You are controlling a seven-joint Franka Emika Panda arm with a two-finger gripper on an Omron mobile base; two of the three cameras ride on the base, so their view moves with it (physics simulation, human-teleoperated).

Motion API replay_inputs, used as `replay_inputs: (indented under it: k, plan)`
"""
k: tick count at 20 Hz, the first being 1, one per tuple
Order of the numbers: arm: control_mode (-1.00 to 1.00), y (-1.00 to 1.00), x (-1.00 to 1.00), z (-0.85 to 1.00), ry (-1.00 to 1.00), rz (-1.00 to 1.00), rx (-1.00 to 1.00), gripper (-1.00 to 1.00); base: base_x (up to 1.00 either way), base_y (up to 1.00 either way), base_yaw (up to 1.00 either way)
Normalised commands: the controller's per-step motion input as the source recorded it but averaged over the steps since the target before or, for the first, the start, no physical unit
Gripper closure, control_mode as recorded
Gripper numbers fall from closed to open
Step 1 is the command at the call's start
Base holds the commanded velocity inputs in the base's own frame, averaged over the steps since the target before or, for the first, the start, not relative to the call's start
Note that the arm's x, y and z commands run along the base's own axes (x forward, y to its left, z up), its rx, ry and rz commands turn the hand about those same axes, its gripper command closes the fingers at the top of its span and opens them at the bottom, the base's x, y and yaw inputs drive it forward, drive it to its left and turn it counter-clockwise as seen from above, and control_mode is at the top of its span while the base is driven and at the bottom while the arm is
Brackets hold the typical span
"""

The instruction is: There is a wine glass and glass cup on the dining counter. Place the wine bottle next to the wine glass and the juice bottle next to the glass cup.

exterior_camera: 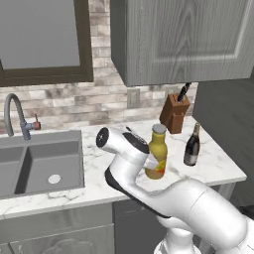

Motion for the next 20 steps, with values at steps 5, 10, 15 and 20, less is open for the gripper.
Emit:
replay_inputs:
  k: [5,10,15,20]
  plan:
    - [-1.0,-0.07,0.53,-0.1,0.14,0.0,-0.15,-1.0,0.0,0.0,0.0]
    - [-1.0,-0.1,0.46,-0.17,0.08,0.0,-0.17,-1.0,0.0,0.0,0.0]
    - [-1.0,-0.17,0.44,-0.15,0.1,0.0,-0.14,-1.0,0.0,0.0,0.0]
    - [-1.0,-0.14,0.53,0.0,0.17,0.0,-0.04,-1.0,0.0,0.0,0.0]
